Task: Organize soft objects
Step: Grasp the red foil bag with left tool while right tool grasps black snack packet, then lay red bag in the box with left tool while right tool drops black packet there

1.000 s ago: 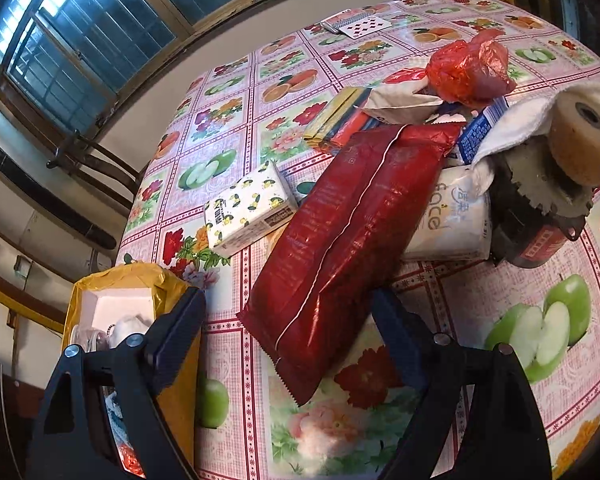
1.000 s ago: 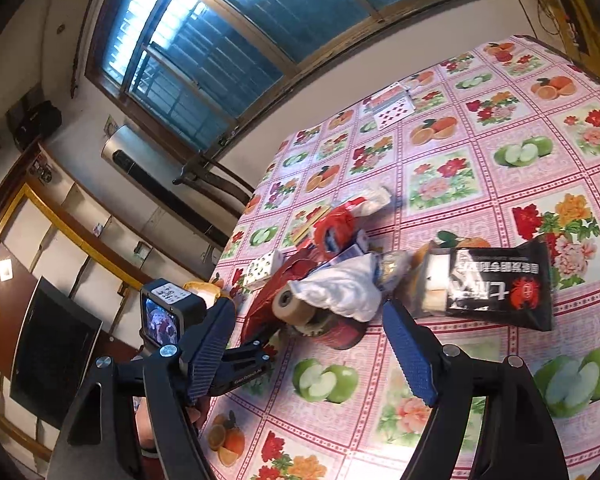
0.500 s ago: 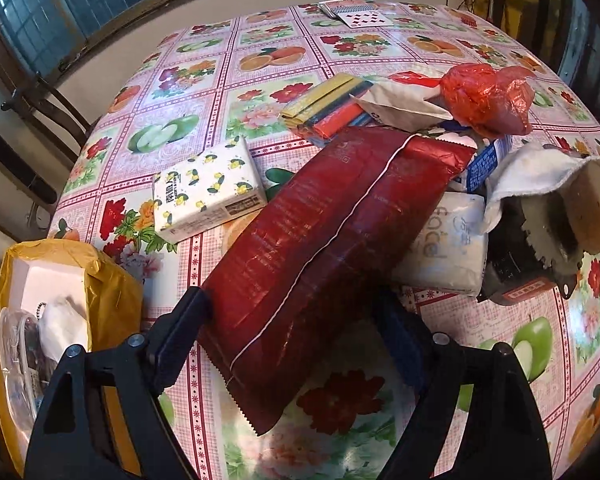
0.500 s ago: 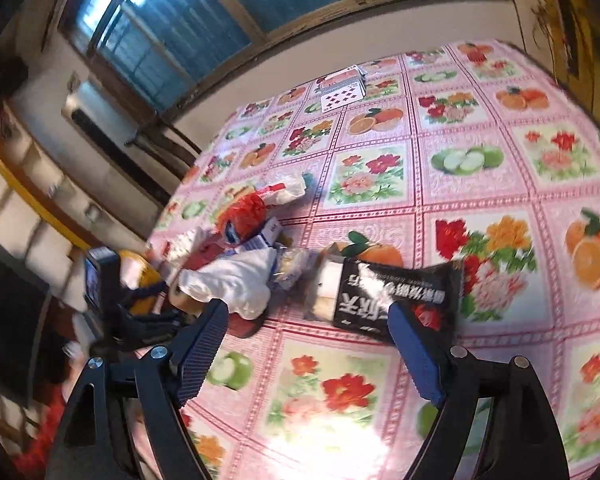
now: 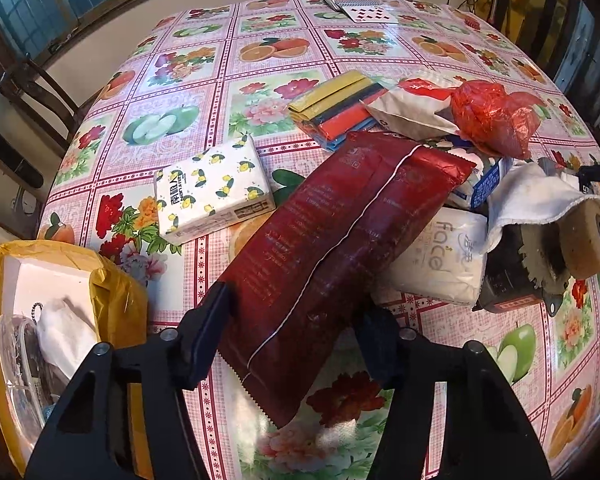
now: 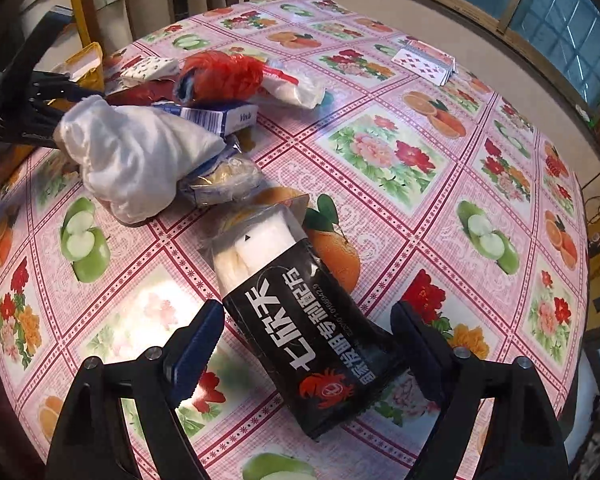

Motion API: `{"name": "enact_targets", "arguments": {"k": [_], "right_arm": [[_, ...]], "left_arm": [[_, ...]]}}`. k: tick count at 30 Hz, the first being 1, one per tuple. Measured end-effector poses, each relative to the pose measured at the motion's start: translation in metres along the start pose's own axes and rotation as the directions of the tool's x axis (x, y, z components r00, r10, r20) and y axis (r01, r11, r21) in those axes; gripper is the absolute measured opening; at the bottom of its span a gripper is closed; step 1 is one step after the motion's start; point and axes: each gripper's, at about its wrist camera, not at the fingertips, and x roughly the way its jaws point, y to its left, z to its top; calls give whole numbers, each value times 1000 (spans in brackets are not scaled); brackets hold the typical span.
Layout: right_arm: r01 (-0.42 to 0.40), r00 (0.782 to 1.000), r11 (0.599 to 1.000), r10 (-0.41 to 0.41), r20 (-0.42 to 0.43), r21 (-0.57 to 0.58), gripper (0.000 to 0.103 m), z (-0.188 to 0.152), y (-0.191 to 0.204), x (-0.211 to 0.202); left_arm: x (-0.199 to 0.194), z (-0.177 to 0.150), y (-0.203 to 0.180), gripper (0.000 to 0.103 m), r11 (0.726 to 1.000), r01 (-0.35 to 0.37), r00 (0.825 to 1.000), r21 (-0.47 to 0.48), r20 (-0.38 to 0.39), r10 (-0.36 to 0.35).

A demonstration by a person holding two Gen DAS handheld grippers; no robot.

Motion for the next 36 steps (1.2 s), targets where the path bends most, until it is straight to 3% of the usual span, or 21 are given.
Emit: {"name": "enact_targets", "arguments": {"k": [2, 3, 5, 9, 12, 19, 27, 31, 36], "right_arm": [[-21, 999, 1000, 22, -43, 22, 57, -2, 1, 11], [-34, 999, 999, 35, -24, 41, 48, -3, 1, 8], [-14, 1000, 999, 14, -15, 48, 45, -8, 5, 1], [-18, 999, 992, 12, 47, 122, 45, -25, 7, -14], [-115, 989, 961, 88, 118, 250, 45, -38, -3, -31], [-230, 952, 915, 142, 270, 330, 45, -52, 9, -82], [-324, 905, 906, 213, 369, 272, 45, -28, 57, -117], [-332, 893, 920, 236, 384, 207, 45, -8, 89, -124], [-383, 874, 906, 292, 389, 182, 46, 18, 117, -114]], "left_arm": [[-3, 0, 2, 49, 1000, 10, 1000, -11, 5, -10], [-4, 0, 2, 48, 1000, 13, 1000, -15, 9, -13], [-6, -1, 3, 41, 999, 24, 1000, -23, 16, -24], [-15, -4, 11, 29, 994, 86, 996, -73, 37, -83], [-19, -7, 17, 25, 987, 119, 992, -105, 45, -115], [-37, -16, 26, 18, 979, 140, 988, -148, 83, -129], [-54, -29, 39, 15, 970, 166, 982, -177, 120, -146], [-66, -37, 50, 14, 960, 190, 975, -205, 156, -160], [-84, -45, 69, 14, 945, 225, 963, -236, 204, -178]]}}
